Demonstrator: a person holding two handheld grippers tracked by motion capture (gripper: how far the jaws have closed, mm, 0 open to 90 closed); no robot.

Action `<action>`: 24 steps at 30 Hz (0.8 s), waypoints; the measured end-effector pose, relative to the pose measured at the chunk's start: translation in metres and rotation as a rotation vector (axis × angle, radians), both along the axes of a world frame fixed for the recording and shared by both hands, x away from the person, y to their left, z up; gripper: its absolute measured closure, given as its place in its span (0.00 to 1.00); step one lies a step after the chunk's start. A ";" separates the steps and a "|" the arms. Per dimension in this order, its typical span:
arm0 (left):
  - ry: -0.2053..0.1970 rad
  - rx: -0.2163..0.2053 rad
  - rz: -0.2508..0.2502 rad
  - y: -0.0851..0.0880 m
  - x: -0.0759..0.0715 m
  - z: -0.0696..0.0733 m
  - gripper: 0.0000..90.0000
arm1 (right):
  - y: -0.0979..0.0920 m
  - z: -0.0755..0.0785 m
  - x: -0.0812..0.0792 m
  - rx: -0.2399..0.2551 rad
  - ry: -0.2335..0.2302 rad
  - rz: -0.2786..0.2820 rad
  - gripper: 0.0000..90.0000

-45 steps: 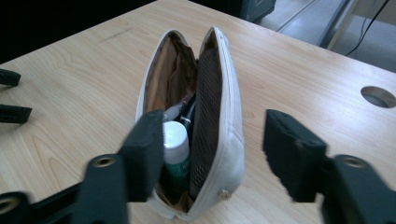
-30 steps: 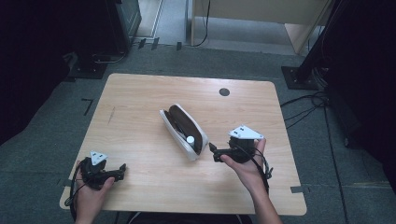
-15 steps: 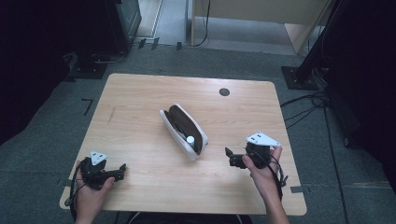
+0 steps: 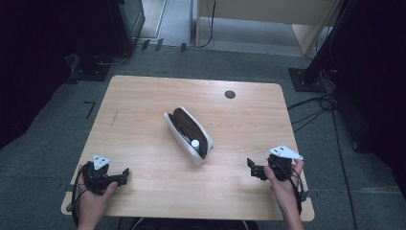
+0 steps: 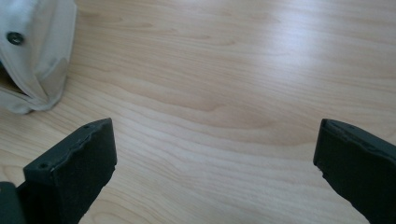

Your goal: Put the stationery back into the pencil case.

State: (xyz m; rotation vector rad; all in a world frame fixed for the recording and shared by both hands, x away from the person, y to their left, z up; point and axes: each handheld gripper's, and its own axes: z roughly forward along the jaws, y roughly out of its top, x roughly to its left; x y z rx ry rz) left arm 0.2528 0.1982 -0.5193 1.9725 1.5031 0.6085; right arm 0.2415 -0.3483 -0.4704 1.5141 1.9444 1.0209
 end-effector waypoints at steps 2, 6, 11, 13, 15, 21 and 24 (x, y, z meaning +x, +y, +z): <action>0.001 0.001 0.000 0.000 0.000 0.000 0.00 | -0.005 -0.004 -0.002 -0.002 0.011 -0.008 0.00; 0.001 0.001 0.000 0.000 0.000 0.000 0.00 | -0.014 -0.012 -0.005 -0.006 0.030 -0.029 0.00; 0.000 0.000 0.000 0.000 0.000 0.000 0.00 | -0.024 -0.020 -0.009 -0.034 0.047 -0.051 0.00; 0.000 0.000 0.000 0.000 0.000 0.000 0.00 | -0.028 -0.024 -0.011 -0.039 0.053 -0.062 0.00; 0.000 0.000 0.000 0.000 0.000 0.000 0.00 | -0.033 -0.027 -0.013 -0.039 0.063 -0.073 0.00; 0.000 0.000 0.000 0.000 0.000 0.000 0.00 | -0.046 -0.035 -0.019 -0.036 0.079 -0.104 0.00; 0.000 0.000 0.000 0.000 0.000 0.000 0.00 | -0.052 -0.039 -0.022 -0.038 0.084 -0.122 0.00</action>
